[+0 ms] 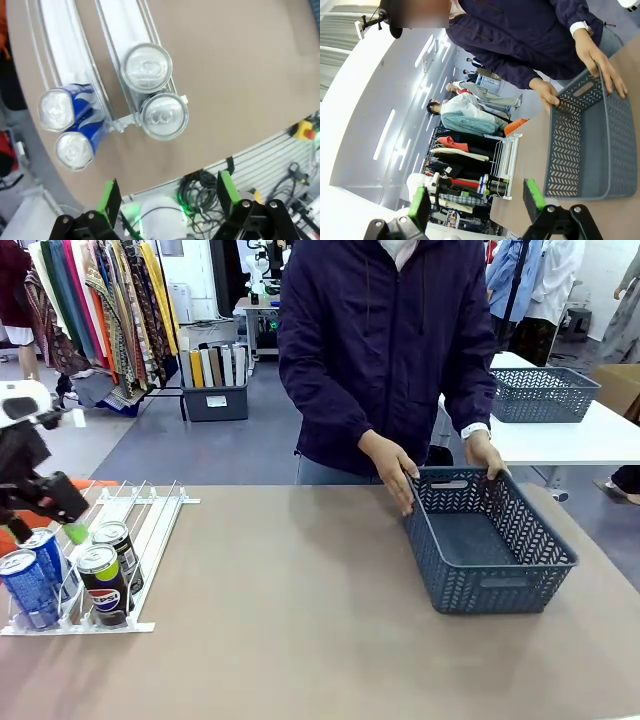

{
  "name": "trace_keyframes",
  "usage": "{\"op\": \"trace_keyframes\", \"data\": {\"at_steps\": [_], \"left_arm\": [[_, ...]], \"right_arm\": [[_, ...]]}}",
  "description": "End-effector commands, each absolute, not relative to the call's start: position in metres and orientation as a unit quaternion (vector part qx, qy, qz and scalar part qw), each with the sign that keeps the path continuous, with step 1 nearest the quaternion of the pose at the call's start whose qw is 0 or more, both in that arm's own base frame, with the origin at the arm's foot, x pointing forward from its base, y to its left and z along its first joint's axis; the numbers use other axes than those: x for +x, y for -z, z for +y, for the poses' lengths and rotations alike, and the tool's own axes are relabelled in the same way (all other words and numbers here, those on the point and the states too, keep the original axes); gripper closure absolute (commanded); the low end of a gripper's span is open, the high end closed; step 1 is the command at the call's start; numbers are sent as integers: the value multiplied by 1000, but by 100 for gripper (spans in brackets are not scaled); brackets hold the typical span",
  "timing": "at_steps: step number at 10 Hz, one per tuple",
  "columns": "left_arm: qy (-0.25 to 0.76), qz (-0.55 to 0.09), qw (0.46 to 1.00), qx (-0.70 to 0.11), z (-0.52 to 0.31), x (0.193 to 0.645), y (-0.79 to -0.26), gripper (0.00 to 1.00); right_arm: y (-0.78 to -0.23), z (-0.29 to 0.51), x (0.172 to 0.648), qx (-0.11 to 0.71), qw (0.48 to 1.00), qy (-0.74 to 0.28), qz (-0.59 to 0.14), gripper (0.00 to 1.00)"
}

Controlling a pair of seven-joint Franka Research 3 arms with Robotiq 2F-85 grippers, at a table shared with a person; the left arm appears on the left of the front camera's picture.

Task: Retrieve and store the cans from the dispenser.
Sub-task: Pick up one can from the Automatic Can Dispenser and place it in the middle of the table.

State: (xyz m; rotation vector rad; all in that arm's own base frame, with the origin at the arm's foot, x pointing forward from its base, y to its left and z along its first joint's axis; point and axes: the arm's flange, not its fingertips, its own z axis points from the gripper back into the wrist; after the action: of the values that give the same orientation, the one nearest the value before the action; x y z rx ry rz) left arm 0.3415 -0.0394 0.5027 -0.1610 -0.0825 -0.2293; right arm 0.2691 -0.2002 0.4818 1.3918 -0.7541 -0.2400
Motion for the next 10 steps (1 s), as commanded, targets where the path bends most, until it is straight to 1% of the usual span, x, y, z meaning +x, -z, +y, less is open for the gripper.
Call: {"op": "trace_keyframes", "data": {"at_steps": [1,2,5,8,10], "left_arm": [[55,-51,996,-49,-41,357,-488,0],[38,-53,997,-32,-43,361,-476,0],[25,-55,997,-58,-47,365,-453,0],[12,-74,995,-59,-50,373,-431,0],[22,-61,995,-72,-58,379,-420,0]], "right_arm": [[-487,-200,271,632,685,108,-346,0],[-487,-200,271,632,685,108,-346,0],[-487,-200,271,632,685,108,-346,0],[-487,-200,271,632,685,108,-346,0],[-487,-200,271,632,685,108,-346,0]]}}
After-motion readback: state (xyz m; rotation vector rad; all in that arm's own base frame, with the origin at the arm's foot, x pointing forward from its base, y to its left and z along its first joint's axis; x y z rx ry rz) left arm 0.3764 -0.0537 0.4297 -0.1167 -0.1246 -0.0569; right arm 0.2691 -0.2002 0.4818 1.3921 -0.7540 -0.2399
